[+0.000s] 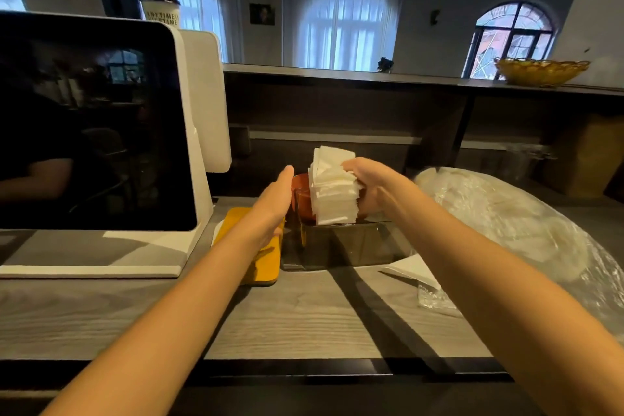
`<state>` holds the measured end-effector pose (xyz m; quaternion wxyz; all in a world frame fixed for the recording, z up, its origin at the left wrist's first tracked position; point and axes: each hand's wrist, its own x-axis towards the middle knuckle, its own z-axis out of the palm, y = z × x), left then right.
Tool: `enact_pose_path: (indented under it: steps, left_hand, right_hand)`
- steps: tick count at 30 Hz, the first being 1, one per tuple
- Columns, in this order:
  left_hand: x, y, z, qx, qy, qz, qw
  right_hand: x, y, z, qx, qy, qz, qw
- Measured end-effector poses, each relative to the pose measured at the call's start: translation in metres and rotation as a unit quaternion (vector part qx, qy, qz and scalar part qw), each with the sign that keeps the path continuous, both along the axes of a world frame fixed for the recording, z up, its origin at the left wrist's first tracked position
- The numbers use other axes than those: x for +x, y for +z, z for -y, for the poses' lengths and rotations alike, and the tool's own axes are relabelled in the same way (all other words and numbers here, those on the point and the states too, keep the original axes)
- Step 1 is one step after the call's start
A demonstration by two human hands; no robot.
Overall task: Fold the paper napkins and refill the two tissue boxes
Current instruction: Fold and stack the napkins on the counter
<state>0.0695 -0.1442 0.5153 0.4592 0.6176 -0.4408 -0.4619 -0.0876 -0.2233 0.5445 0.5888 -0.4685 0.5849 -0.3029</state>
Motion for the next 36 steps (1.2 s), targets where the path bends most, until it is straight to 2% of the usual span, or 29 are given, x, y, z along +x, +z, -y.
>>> enact_pose_path:
  steps: [4,10,15,18,22,25,34,36]
  left_hand:
    - [0.002,-0.017,0.007,0.053,-0.021,-0.04,0.998]
    - [0.004,-0.023,0.011,0.057,-0.035,-0.045,0.997]
    - [0.003,-0.026,0.014,0.057,-0.039,-0.034,0.997]
    - [0.005,-0.026,0.015,0.057,-0.04,-0.032,0.997]
    - [0.009,-0.027,0.015,0.068,-0.048,-0.042,0.996]
    - [0.005,-0.026,0.014,0.074,-0.053,-0.067,0.994]
    - [0.005,-0.025,0.013,0.087,-0.045,-0.027,0.995]
    - [0.007,-0.023,0.012,0.081,-0.046,-0.03,0.995]
  right_hand:
    - [0.008,-0.015,0.01,0.03,0.028,-0.031,0.999]
    - [0.014,-0.032,0.019,0.015,0.075,-0.121,0.99]
    - [0.021,-0.037,0.022,-0.003,0.148,-0.222,0.964]
    - [0.022,-0.039,0.024,-0.02,0.157,-0.289,0.944]
    - [0.013,-0.036,0.029,0.02,0.155,-0.243,0.957]
    - [0.015,-0.036,0.028,0.014,0.176,-0.224,0.958]
    - [0.014,-0.035,0.027,0.014,0.185,-0.207,0.961]
    - [0.009,-0.036,0.031,0.006,0.154,-0.209,0.966]
